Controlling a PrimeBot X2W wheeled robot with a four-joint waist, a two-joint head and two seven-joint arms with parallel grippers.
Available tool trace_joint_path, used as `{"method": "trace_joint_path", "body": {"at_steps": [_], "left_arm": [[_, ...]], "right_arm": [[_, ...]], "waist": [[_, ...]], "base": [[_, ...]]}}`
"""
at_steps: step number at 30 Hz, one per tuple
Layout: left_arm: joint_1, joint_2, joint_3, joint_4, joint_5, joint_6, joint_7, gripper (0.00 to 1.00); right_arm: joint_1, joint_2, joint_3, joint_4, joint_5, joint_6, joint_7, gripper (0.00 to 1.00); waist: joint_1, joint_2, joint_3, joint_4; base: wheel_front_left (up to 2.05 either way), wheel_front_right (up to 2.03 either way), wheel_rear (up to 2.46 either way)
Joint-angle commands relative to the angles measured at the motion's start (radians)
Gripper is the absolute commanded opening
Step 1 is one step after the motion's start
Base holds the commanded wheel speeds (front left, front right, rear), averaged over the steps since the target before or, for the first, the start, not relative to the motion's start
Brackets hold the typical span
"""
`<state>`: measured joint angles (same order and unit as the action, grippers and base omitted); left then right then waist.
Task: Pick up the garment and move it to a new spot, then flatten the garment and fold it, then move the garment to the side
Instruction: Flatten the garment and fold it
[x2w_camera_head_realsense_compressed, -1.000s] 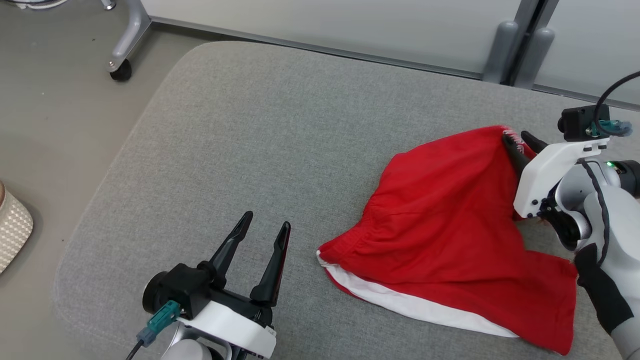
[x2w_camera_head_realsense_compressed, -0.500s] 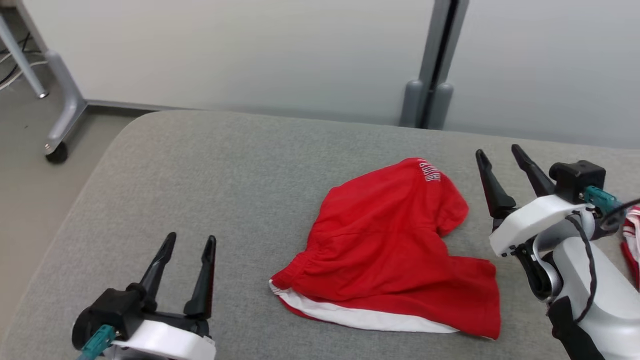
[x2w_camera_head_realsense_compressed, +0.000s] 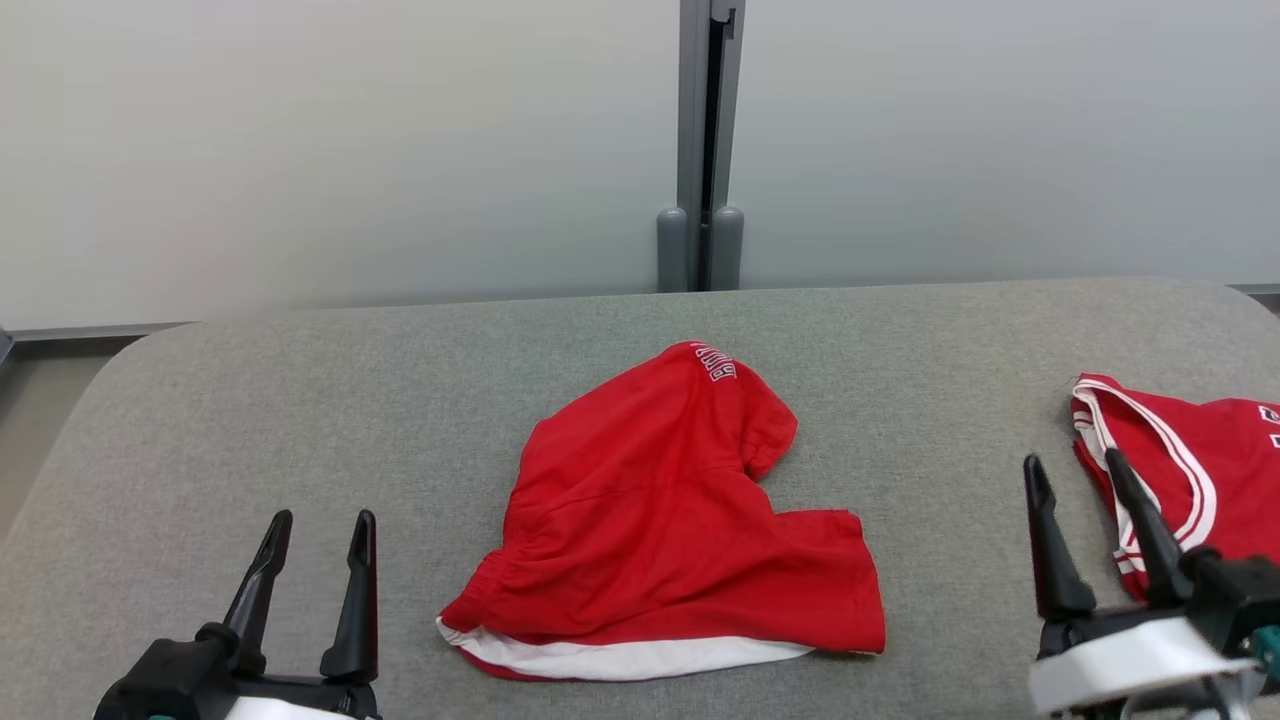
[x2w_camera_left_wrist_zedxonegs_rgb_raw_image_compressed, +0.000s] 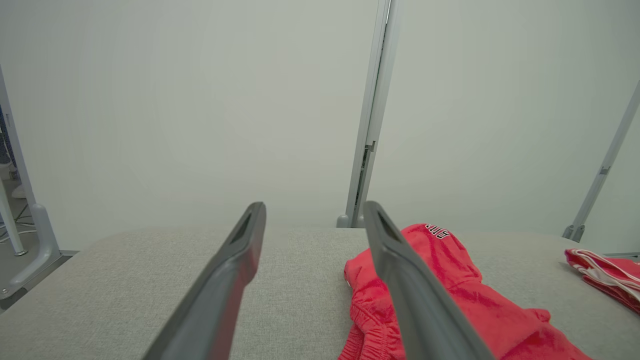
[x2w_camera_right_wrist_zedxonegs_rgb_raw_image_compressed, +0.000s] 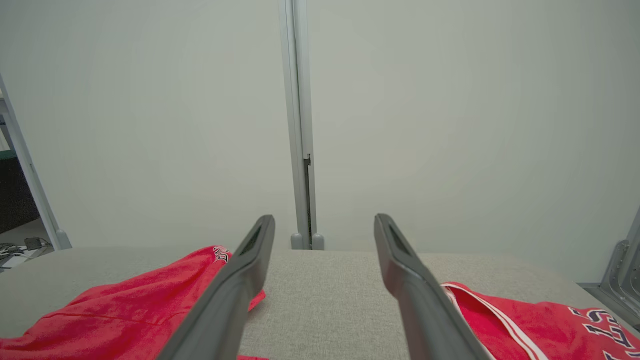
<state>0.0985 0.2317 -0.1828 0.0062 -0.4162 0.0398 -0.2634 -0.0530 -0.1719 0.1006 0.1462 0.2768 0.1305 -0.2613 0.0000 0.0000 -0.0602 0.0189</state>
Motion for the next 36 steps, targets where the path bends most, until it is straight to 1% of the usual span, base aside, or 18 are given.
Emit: {"method": "trace_joint_path", "body": {"at_steps": [1, 5, 10, 15, 19, 24, 27, 30, 33, 36], "left_arm": [[0.010, -0.004, 0.008, -0.006, 0.013, -0.006, -0.001, 1.00], [0.021, -0.017, 0.013, 0.005, 0.033, -0.022, -0.001, 1.00], [0.020, -0.035, 0.023, 0.016, 0.046, -0.041, -0.001, 1.00], [0.010, -0.041, 0.027, 0.021, 0.057, -0.053, -0.001, 1.00], [0.006, -0.047, 0.028, 0.026, 0.063, -0.058, -0.001, 1.00], [0.002, -0.046, 0.014, 0.050, 0.055, -0.065, 0.017, 1.00], [-0.005, -0.038, 0.006, 0.056, 0.046, -0.067, 0.056, 1.00], [-0.007, -0.030, -0.007, 0.060, 0.033, -0.071, 0.123, 1.00], [-0.006, -0.014, -0.027, 0.077, 0.019, -0.080, 0.221, 1.00], [-0.015, 0.006, -0.060, 0.109, 0.001, -0.103, 0.333, 1.00]], "right_arm": [[0.040, 0.022, -0.008, -0.024, -0.015, 0.001, -0.001, 1.00], [0.126, 0.060, -0.023, -0.058, -0.040, 0.001, -0.002, 1.00], [0.152, 0.074, -0.025, -0.074, -0.051, 0.001, -0.003, 1.00], [0.149, 0.071, -0.026, -0.081, -0.058, 0.001, -0.003, 1.00], [0.154, 0.056, -0.005, -0.082, -0.059, 0.001, 0.016, 1.00], [0.161, 0.035, 0.024, -0.055, -0.045, 0.001, 0.077, 1.00], [0.165, 0.016, 0.059, -0.018, -0.029, 0.001, 0.161, 1.00], [0.156, -0.003, 0.108, 0.027, -0.003, 0.001, 0.253, 1.00], [0.131, -0.021, 0.163, 0.076, 0.023, 0.001, 0.315, 1.00], [0.097, -0.028, 0.214, 0.128, 0.051, 0.001, 0.343, 1.00]], "waist": [[0.0000, 0.0000, -0.003, -0.011], [0.0000, 0.0000, -0.001, -0.012], [0.0000, 0.0000, 0.004, -0.012], [0.0000, 0.0000, 0.005, -0.004], [0.0000, 0.0000, 0.004, 0.006], [0.0000, 0.0000, 0.003, 0.018], [0.0000, 0.0000, 0.003, 0.025], [0.0000, 0.0000, 0.007, 0.032], [0.0000, 0.0000, 0.015, 0.037], [0.0000, 0.0000, 0.028, 0.040]], "base": [[0.00, 0.00, 0.00], [0.00, 0.00, 0.00], [0.00, 0.00, 0.00], [0.00, 0.00, 0.00], [0.00, 0.00, 0.00], [0.00, 0.00, 0.00], [0.00, 0.00, 0.00], [0.00, 0.00, 0.00], [0.00, 0.00, 0.00], [0.00, 0.00, 0.00]]}}
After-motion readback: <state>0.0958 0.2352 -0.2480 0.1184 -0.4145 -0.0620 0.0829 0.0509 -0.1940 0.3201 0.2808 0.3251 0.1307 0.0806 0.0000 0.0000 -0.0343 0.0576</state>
